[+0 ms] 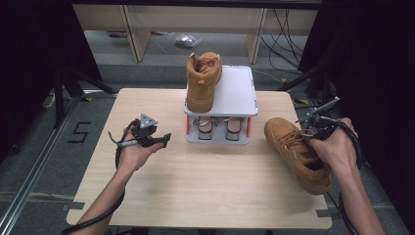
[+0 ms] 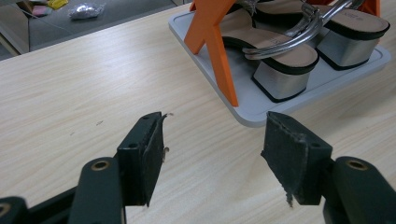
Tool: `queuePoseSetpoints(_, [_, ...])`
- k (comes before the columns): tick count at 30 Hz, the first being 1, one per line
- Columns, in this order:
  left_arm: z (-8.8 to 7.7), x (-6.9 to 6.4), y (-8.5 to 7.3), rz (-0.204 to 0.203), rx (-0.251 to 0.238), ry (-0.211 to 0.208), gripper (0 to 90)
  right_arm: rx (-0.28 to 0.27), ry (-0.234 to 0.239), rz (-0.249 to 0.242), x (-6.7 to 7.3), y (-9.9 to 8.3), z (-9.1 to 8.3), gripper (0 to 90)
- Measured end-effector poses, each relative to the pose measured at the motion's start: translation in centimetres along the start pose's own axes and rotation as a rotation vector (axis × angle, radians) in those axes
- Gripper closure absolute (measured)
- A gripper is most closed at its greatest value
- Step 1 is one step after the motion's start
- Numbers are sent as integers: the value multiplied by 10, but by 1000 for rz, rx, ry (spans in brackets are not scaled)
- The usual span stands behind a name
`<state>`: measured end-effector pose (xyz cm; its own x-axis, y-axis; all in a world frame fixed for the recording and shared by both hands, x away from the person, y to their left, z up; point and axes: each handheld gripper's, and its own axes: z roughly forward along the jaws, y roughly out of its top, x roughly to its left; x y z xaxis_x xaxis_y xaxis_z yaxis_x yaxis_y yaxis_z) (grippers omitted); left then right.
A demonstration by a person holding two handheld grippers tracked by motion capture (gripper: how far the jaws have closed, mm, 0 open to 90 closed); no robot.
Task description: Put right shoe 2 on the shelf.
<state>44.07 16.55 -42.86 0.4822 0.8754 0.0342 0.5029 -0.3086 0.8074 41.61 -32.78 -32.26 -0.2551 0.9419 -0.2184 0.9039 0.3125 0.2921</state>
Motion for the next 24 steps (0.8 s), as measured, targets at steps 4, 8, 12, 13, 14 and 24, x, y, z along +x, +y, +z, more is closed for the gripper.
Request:
queuePoseSetpoints(4, [0,-1,2,2,-5,-6,374,-15,-8,0,-1,7,-4,857])
queuePoseSetpoints(8, [0,1,2,8,-3,-3,373,-34,3,33,0,10,-8,857])
queuePoseSetpoints(12, [1,0,2,-19,-24,0,373,-34,-1,39,-1,13,-10,858])
queuePoseSetpoints(13, [0,0,2,-17,-23,2,373,-33,-1,40,-1,13,-10,857])
queuePoseSetpoints(14, [0,0,2,-19,-26,1,373,-34,-1,41,-1,14,-10,858])
queuePoseSetpoints(24, [1,1,3,-8,-8,-7,372,-37,-11,50,-5,16,-10,858])
